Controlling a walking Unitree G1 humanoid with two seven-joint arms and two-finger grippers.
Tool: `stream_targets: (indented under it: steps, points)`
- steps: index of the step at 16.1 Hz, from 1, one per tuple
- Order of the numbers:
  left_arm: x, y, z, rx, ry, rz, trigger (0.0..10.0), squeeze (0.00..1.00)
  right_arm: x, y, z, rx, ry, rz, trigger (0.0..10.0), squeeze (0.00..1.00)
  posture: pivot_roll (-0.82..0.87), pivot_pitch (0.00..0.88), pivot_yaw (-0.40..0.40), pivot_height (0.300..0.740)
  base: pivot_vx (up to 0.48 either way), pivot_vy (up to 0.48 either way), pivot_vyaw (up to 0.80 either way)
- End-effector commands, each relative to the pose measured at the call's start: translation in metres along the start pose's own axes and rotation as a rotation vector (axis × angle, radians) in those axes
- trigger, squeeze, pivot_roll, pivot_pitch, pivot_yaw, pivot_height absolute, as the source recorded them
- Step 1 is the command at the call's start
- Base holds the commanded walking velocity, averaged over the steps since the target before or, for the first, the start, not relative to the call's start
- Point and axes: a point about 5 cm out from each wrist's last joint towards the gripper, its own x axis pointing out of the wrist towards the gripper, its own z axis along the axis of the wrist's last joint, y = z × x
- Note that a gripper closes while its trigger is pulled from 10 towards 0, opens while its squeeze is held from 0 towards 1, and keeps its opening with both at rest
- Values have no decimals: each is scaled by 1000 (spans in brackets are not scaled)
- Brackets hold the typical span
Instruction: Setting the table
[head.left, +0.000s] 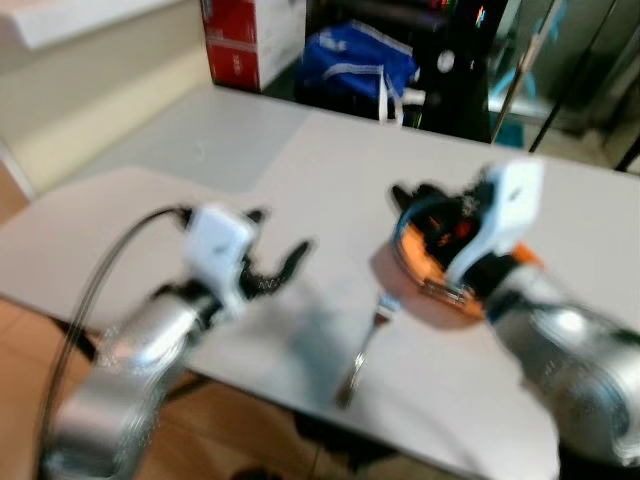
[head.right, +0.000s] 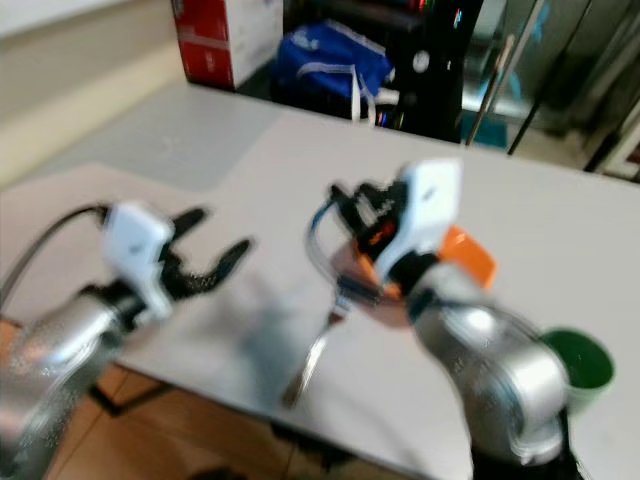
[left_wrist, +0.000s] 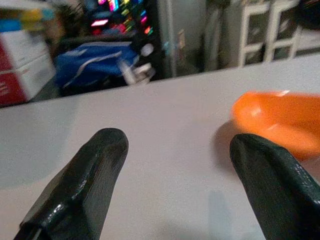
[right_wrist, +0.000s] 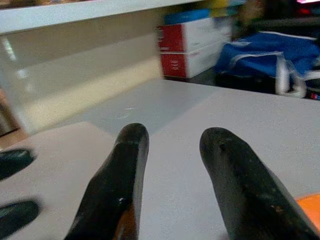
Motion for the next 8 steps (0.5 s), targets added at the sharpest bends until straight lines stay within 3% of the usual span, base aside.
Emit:
stream_targets:
  steps: [1, 8]
  points:
    - [-1, -6, 5, 4, -21, -19, 10000, 0, -3, 0, 5, -83, -40, 6, 10000, 0, 1, 9, -31, 740, 0, 480, 0]
    - [2, -4, 2, 17, -3, -26, 10000, 0, -2, -2, -1, -131, -83, -2, 10000, 0, -7, 17, -19, 740, 0, 480, 0]
